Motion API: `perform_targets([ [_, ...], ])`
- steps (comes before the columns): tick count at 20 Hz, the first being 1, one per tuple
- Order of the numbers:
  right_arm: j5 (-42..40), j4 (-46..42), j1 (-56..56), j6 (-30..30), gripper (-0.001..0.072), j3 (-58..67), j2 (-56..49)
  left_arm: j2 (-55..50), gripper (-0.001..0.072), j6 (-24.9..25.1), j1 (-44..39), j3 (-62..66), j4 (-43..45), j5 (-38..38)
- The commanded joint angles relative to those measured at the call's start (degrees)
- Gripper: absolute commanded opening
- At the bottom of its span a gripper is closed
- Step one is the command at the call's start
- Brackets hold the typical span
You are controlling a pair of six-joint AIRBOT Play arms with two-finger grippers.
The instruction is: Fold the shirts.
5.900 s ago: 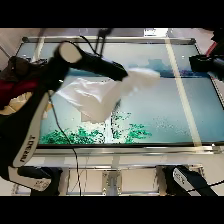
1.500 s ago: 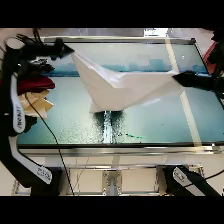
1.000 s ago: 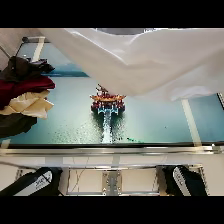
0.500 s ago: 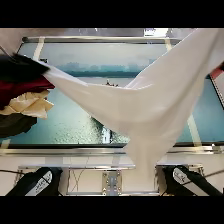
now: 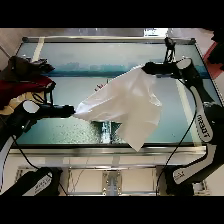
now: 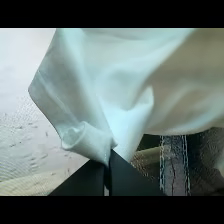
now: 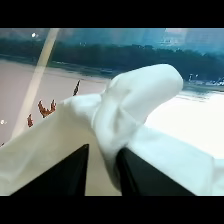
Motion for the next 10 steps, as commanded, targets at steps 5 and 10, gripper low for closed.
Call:
perform_targets([
  [5,-5.51,-3.02,2.23,2.69,0.0329,2.73,-0.13,-0.79,0.0008,-1.86,-0.48,-5.38,-0.04,11.04],
  [10,12.33,-35.23,-7.15,19.3,0.0335,3.63,18.27,-0.76,0.0009,-1.84,-0.48,-5.38,-0.22,9.07],
])
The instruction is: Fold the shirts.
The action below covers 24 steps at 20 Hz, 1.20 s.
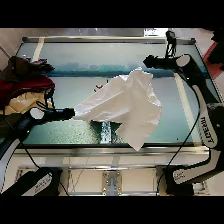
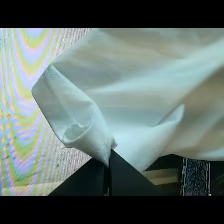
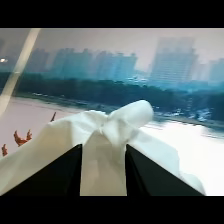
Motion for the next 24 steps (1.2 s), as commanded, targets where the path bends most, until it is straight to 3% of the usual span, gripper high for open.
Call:
perform_targets([
  [1,15.74,-23.98,-6.4,11.17,0.0367,0.48,11.93,-0.04,0.0009,-0.07,-0.02,-0.2,-0.2,-0.07],
  [2,21.7,-27.34,-8.7,12.39,0.0437,0.48,14.56,-0.04,0.0009,-0.07,-0.02,-0.22,-0.17,-0.04],
  [3,28.24,-27.78,-10.93,12.39,0.0454,0.46,16.0,-0.04,0.0009,-0.04,-0.02,-0.2,-0.17,-0.04],
  [5,40.68,-25.24,-15.54,11.06,0.0454,-2.08,17.42,-0.04,0.0009,-0.04,-0.02,-0.22,-0.17,-0.02],
  [7,43.85,-18.27,-19.04,10.25,0.0453,-9.84,19.47,-0.04,0.0009,-0.07,-0.02,-0.22,-0.17,-0.09],
  [11,37.03,-13.11,-19.87,10.27,0.0473,-31.52,24.65,-0.04,0.0009,-0.07,-0.02,-0.22,-0.37,-0.13],
  [12,34.07,-9.42,-19.87,10.27,0.0527,-37.73,25.64,-0.04,0.0009,-0.07,-0.02,-0.22,-0.76,-0.09],
  [17,16.31,6.25,-19.85,6.58,0.0558,-61.13,26.08,-0.04,0.0009,-0.04,-0.02,-0.22,-1.68,-0.09],
  [20,5.88,15.45,-19.69,3.98,0.0558,-69.2,26.08,-0.04,0.0009,-0.07,-0.02,-0.22,-1.68,-0.04],
  [24,-2.21,27.89,-16.74,-2.19,0.0557,-72.72,26.08,-0.04,0.0009,-0.07,-0.02,-0.22,-2.8,-0.04],
])
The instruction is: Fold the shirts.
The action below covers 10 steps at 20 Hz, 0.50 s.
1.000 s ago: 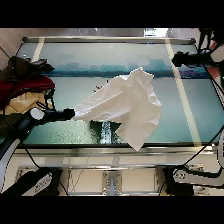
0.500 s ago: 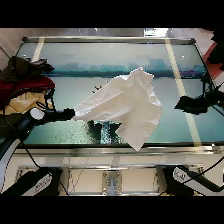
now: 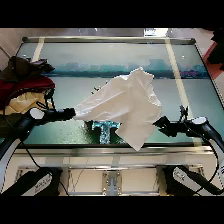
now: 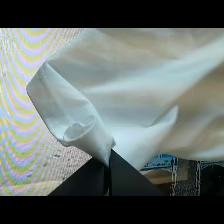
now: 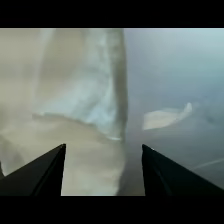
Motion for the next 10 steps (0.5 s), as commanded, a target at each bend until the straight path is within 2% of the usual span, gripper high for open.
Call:
perform_targets([
  [1,-10.54,10.1,3.63,-4.15,0.0556,-3.89,0.02,-0.02,0.0009,0.0,-0.04,-0.04,-1.09,0.02],
  [3,-14.38,12.15,7.23,-4.11,0.049,-3.89,0.02,-0.02,0.0009,0.0,-0.04,-0.04,-1.07,0.0],
  [4,-15.37,13.46,8.55,-4.2,0.0402,-3.85,0.02,-0.02,0.0009,0.0,-0.04,-0.04,-1.07,-0.04],
  [5,-15.41,14.75,9.31,-4.83,0.0169,-3.58,0.04,-0.02,0.0009,0.0,-0.02,-0.04,-1.07,0.0],
  [6,-13.94,15.87,9.51,-8.0,0.0042,-2.82,0.04,-0.02,0.0009,0.0,-0.02,-0.02,-1.05,0.11],
  [7,-11.8,16.55,9.49,-11.04,0.0033,-1.31,0.33,0.02,0.0009,0.04,0.09,0.17,-1.03,0.42],
  [10,-8.09,15.56,9.49,-11.5,0.0032,4.55,5.42,0.55,0.0009,0.7,0.11,5.9,0.13,-0.02],
])
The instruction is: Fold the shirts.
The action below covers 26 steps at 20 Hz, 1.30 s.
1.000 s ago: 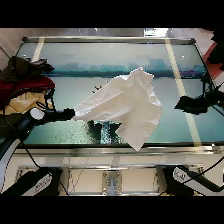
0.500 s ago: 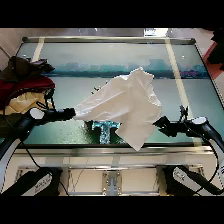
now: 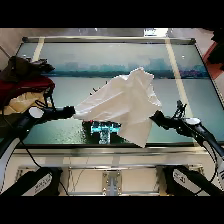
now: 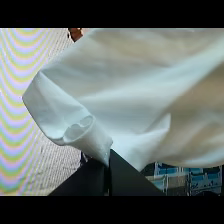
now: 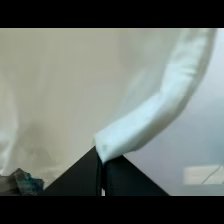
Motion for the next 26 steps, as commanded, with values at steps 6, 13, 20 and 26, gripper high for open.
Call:
perform_targets([
  [6,10.93,-19.06,0.66,9.99,0.0031,21.22,26.91,11.06,0.0008,3.48,0.04,25.46,7.37,-6.67],
  [13,13.68,-46.56,0.7,26.47,0.0028,48.26,46.45,27.5,0.0007,-2.75,0.02,44.68,27.52,-10.32],
  [20,18.62,-41.51,0.72,24.11,0.0028,56.04,36.68,21.66,0.0006,-0.31,0.02,51.01,25.51,-22.34],
  [26,11.87,-42.25,0.72,17.11,0.0029,47.47,11.93,-3.69,0.0006,-2.93,0.0,49.94,31.1,-21.49],
])
